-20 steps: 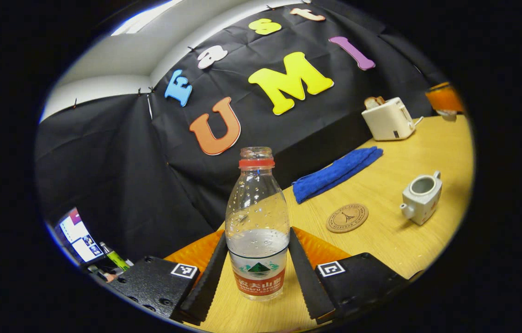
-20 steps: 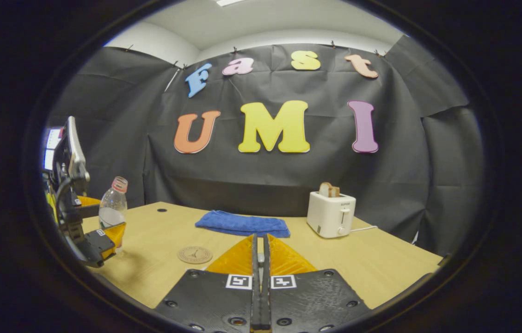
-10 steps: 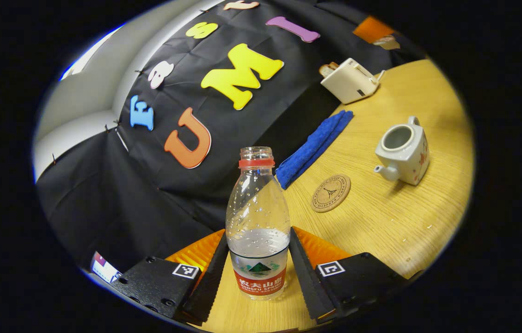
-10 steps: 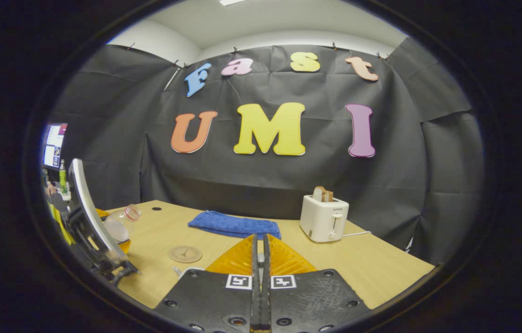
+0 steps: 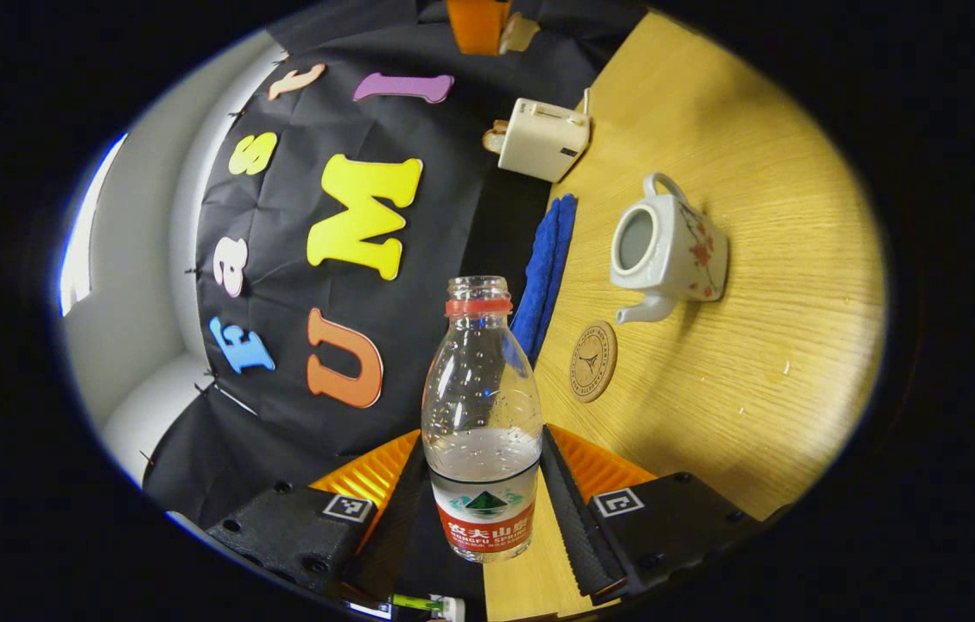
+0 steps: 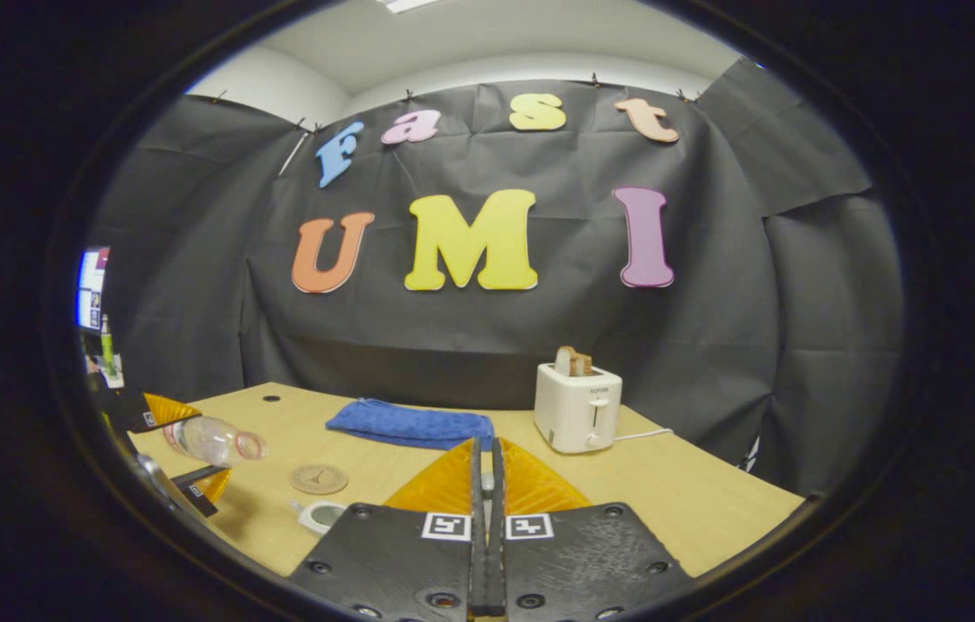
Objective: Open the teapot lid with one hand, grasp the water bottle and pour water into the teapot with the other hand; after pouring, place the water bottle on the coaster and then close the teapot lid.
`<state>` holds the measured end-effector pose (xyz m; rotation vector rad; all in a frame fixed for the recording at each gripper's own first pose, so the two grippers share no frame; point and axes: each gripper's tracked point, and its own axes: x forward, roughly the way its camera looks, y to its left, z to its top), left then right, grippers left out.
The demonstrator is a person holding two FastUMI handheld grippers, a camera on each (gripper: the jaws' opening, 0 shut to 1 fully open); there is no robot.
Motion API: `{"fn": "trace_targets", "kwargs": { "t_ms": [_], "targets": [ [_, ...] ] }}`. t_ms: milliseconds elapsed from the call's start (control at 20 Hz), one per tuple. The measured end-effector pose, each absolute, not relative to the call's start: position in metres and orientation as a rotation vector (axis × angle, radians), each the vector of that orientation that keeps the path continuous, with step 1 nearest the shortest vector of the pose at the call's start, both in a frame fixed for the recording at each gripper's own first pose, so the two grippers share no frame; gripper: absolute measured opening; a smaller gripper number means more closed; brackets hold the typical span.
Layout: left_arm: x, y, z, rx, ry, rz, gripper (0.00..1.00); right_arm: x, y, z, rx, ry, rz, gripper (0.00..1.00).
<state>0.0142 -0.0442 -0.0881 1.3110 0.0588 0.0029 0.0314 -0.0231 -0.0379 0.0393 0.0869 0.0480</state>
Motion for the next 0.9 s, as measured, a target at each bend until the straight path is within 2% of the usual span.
{"fn": "trace_targets", "kwargs": {
  "t_ms": [350,400,450,550,600,650,900],
  "targets": [
    [0.023,-0.064,-0.093,1.480,0.099,-0.042,0.77,0.032,-0.034,-0.034,0.003,0.076,0.034,0.00],
    [0.023,-0.065,-0.093,1.503,0.105,-0.044,0.81,0.032,-0.036,-0.033,-0.005,0.074,0.033,0.00],
    [0.024,-0.066,-0.094,1.525,0.109,-0.049,0.77,0.031,-0.036,-0.032,-0.010,0.071,0.034,0.00],
    [0.026,-0.070,-0.094,1.578,0.111,-0.059,0.77,0.030,-0.036,-0.031,-0.014,0.067,0.040,0.00],
    [0.025,-0.073,-0.091,1.608,0.108,-0.064,0.81,0.029,-0.036,-0.030,-0.016,0.066,0.043,0.00],
    [0.027,-0.074,-0.091,1.632,0.112,-0.068,0.77,0.030,-0.036,-0.030,-0.019,0.064,0.043,0.00],
    [0.024,-0.074,-0.094,1.742,0.138,-0.092,0.77,0.030,-0.028,-0.033,-0.053,0.071,0.064,0.00]
  ]
}}
